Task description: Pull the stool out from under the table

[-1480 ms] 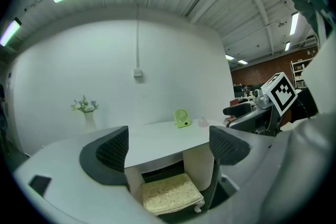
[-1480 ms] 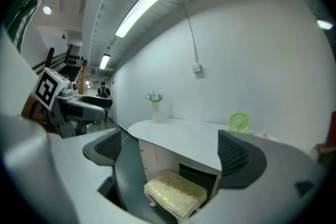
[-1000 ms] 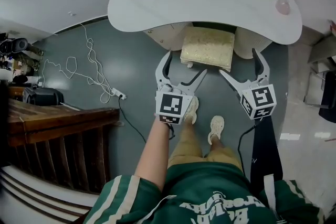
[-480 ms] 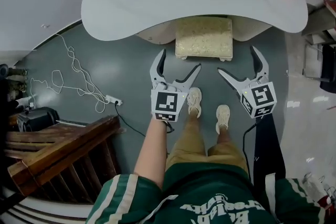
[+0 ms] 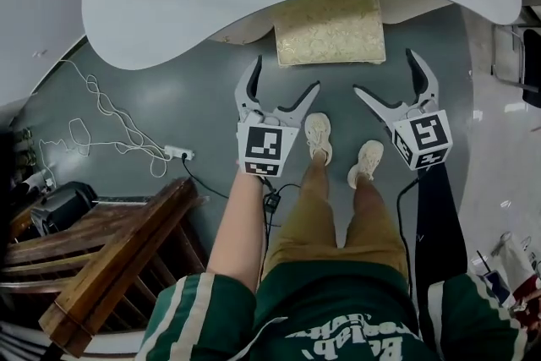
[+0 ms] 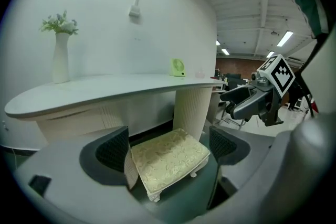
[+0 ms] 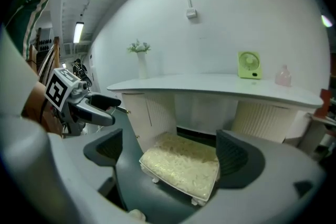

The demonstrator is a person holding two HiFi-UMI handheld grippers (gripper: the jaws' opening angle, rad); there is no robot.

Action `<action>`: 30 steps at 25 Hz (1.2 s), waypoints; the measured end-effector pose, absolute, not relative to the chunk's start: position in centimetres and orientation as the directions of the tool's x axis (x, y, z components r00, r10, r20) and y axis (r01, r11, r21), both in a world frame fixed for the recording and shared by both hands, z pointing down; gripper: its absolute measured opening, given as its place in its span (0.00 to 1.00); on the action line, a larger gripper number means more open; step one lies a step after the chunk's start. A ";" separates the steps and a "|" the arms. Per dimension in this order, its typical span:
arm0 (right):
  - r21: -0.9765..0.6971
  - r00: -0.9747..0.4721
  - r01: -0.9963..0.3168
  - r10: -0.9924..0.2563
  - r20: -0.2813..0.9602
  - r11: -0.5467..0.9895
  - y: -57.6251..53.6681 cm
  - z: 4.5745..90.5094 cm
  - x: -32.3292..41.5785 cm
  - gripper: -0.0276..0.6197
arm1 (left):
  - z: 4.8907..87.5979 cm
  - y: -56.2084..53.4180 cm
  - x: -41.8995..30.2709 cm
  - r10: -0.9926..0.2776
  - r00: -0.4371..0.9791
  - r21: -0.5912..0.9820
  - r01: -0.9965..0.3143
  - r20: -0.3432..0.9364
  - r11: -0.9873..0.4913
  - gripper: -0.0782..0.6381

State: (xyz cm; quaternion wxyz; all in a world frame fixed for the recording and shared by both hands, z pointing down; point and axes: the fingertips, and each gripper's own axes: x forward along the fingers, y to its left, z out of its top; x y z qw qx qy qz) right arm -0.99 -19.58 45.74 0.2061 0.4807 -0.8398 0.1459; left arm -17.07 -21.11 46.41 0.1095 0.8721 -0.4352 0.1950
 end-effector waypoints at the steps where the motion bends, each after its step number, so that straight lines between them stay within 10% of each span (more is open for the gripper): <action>1: -0.047 -0.449 -0.869 -0.745 0.492 0.493 -19.6 46.5 -1.0 0.92 | 47.4 -21.1 -17.3 -0.711 0.544 0.021 -0.800 0.445 -0.599 0.79; 30: -0.017 -0.381 -0.878 -0.678 0.628 0.478 -21.0 70.5 4.8 0.93 | 74.4 -22.8 -17.0 -0.612 0.447 -0.030 -0.792 0.652 -0.610 0.79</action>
